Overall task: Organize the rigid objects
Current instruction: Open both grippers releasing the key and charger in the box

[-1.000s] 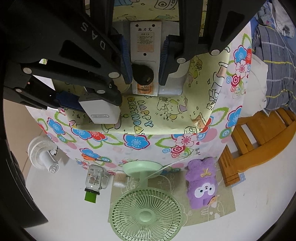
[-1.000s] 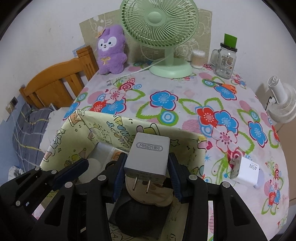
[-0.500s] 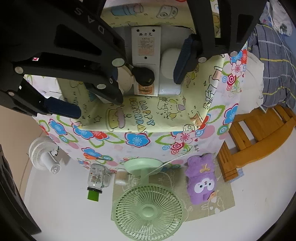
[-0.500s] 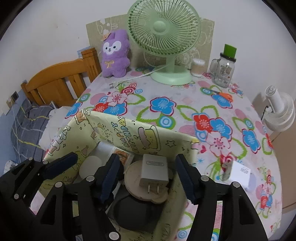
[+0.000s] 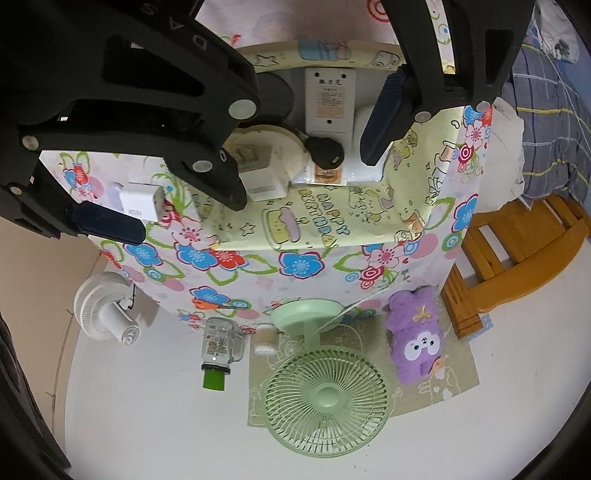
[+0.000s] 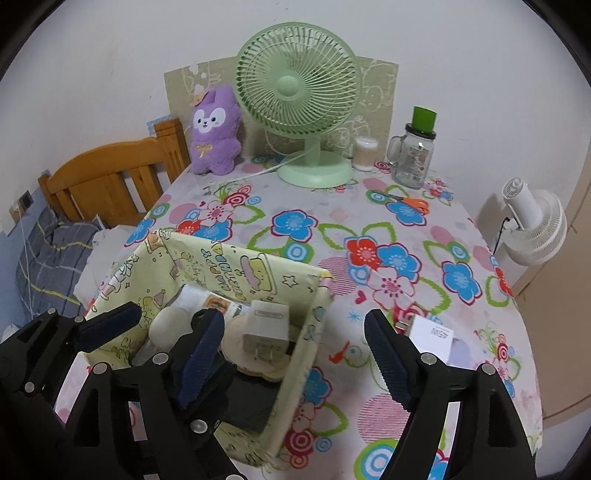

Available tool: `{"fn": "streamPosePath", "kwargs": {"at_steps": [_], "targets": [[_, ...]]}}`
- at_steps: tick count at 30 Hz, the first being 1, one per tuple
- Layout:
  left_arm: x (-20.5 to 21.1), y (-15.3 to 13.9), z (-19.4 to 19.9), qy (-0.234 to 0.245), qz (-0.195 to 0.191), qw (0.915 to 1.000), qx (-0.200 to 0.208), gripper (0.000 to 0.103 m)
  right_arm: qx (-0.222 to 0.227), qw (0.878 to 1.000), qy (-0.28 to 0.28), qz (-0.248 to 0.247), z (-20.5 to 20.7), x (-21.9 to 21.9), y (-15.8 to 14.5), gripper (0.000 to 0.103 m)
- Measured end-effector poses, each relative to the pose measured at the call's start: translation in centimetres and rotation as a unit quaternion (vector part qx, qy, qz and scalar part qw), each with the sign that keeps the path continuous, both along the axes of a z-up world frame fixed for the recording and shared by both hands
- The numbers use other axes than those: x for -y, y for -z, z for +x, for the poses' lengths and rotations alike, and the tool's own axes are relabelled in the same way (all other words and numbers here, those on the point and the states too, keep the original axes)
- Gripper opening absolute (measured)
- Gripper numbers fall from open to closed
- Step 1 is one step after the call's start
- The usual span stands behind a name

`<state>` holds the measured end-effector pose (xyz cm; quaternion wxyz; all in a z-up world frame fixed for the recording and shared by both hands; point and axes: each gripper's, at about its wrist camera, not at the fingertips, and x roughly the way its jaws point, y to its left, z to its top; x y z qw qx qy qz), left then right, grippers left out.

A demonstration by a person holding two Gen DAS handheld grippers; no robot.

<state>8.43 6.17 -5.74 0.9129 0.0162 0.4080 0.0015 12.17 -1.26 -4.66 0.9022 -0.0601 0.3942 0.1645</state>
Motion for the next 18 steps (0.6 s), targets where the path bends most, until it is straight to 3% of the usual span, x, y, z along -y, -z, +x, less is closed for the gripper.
{"fn": "streamPosePath", "kwargs": {"at_steps": [18], "targets": [[3.8, -2.4, -1.6, 0.008, 0.007, 0.9995, 0.030, 0.091, 0.031, 0.999, 0.020, 0.004, -1.9, 4.4, -2.6, 0.089]]}}
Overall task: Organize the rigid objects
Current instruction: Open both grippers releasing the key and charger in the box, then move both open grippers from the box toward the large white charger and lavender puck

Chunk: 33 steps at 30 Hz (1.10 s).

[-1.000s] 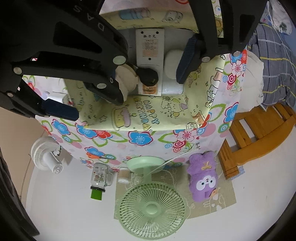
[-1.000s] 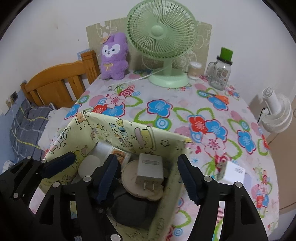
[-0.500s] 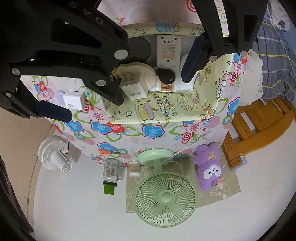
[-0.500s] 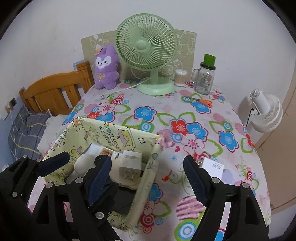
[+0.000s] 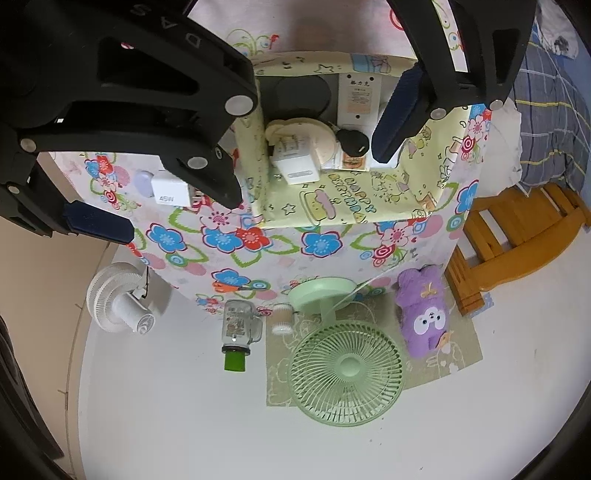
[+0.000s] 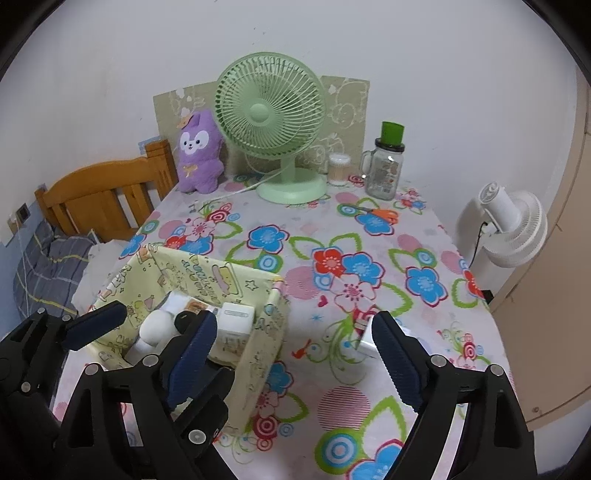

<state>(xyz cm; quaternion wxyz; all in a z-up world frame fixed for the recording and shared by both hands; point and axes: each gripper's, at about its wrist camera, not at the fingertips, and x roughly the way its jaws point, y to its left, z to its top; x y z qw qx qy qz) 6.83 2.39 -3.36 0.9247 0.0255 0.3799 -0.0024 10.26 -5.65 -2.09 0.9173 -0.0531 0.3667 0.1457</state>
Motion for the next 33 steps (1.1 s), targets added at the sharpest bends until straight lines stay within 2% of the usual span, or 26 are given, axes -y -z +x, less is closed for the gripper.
{"fn": "streamPosePath", "kwargs": {"at_steps": [19, 29, 33], "targets": [[4.4, -1.8, -1.5, 0.032, 0.007, 0.9992, 0.023, 0.093, 0.028, 0.999, 0.034, 0.001, -2.2, 4.7, -2.0, 0.096], [6.3, -2.2, -1.9, 0.044, 0.001, 0.9986, 0.028, 0.097, 0.037, 0.998, 0.055, -0.001, -3.2, 7.1, -2.5, 0.097], [7.2, -2.3, -2.0, 0.041, 0.010, 0.9984, 0.037, 0.101, 0.035, 0.997, 0.063, 0.003, -3.3, 8.0, -2.5, 0.097]]}}
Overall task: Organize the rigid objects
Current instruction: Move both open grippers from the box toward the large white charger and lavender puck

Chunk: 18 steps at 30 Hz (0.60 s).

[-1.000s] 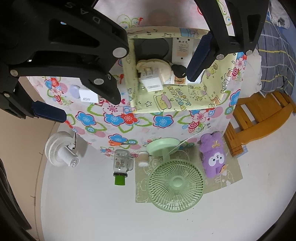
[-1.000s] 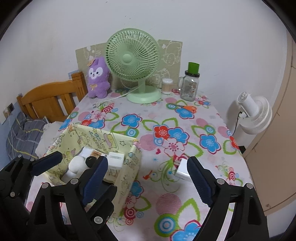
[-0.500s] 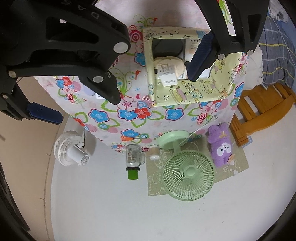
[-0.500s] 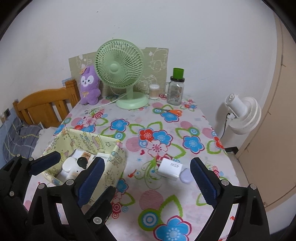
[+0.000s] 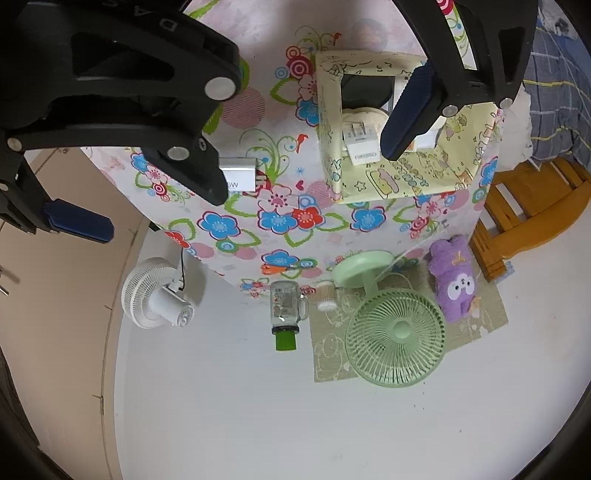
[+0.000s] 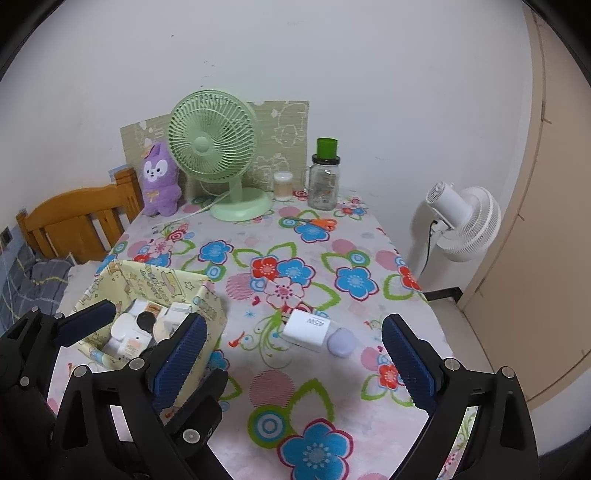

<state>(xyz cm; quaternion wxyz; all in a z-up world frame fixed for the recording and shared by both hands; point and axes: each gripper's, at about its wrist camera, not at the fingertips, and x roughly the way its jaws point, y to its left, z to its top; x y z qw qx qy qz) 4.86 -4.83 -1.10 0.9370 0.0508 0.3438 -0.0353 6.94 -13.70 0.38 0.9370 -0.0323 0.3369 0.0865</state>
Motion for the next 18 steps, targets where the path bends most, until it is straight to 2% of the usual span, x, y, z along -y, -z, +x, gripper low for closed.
{"fn": "streamPosePath", "kwargs": {"at_steps": [3, 13, 18], "targets": [[0.7, 0.0, 0.0, 0.002, 0.007, 1.0000, 0.007, 0.103, -0.001, 1.000, 0.006, 0.004, -0.1, 0.7, 0.0, 0.097], [2.6, 0.7, 1.1, 0.019, -0.008, 0.9998, -0.008, 0.103, -0.010, 0.999, 0.030, 0.004, 0.3, 3.2, 0.7, 0.098], [3.4, 1.3, 1.7, 0.017, -0.011, 0.9998, -0.003, 0.103, -0.015, 0.999, 0.038, 0.010, 0.8, 4.3, 1.4, 0.098]]}}
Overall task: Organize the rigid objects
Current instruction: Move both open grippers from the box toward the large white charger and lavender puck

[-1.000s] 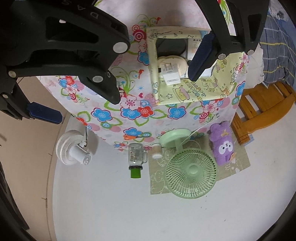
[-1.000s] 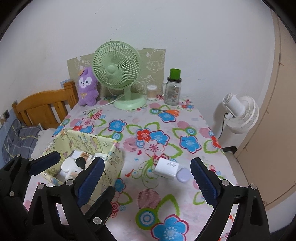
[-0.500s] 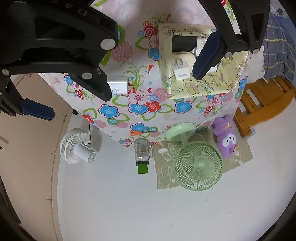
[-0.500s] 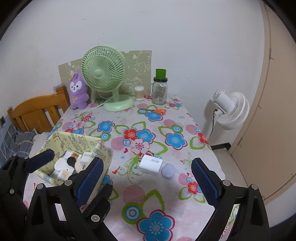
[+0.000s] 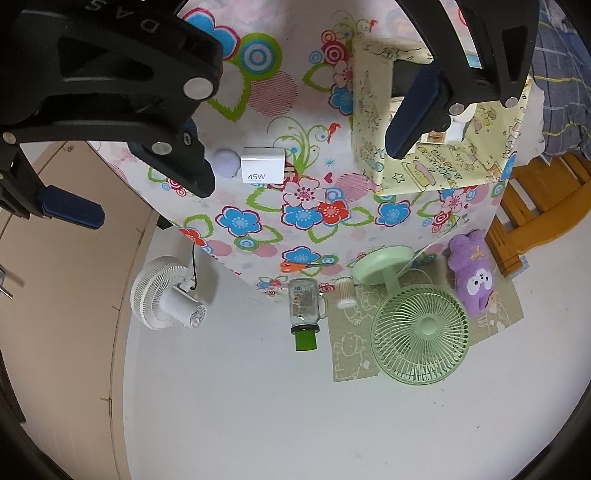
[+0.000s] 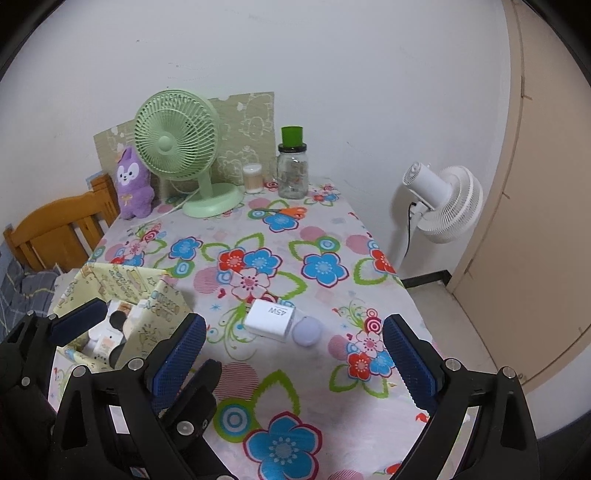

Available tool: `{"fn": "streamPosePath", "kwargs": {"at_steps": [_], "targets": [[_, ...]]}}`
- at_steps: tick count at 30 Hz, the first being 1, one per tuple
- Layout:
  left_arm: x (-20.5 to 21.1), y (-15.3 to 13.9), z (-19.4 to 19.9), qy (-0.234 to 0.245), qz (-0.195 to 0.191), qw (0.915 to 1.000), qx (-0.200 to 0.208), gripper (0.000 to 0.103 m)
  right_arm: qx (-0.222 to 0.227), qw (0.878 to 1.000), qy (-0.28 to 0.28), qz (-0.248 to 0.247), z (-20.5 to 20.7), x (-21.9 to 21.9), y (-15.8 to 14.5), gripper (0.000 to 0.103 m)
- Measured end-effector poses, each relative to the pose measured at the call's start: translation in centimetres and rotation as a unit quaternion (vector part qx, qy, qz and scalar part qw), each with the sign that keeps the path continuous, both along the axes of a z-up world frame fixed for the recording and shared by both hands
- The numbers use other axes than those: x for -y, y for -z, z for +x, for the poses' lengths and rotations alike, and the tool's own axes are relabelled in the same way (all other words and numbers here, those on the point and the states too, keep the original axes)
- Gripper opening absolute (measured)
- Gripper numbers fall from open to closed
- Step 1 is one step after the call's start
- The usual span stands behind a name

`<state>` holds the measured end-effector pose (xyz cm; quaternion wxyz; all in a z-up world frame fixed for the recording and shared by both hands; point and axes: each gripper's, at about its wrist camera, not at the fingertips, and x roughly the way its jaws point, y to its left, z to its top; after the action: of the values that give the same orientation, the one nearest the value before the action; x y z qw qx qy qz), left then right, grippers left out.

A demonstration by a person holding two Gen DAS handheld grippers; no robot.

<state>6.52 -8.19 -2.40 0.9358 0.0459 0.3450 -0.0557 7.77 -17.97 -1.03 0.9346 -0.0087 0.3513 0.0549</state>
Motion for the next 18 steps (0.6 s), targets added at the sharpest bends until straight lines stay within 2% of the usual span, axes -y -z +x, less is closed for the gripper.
{"fn": "streamPosePath", "kwargs": {"at_steps": [13, 18], "targets": [[1.1, 2.6, 2.4, 0.007, -0.009, 0.9992, -0.038, 0.103, -0.020, 1.000, 0.011, -0.002, 1.9, 1.4, 2.7, 0.098], [1.1, 3.7, 3.1, 0.006, -0.006, 0.9993, -0.038, 0.103, -0.024, 1.000, 0.012, 0.003, 2.7, 1.6, 3.9, 0.098]]}}
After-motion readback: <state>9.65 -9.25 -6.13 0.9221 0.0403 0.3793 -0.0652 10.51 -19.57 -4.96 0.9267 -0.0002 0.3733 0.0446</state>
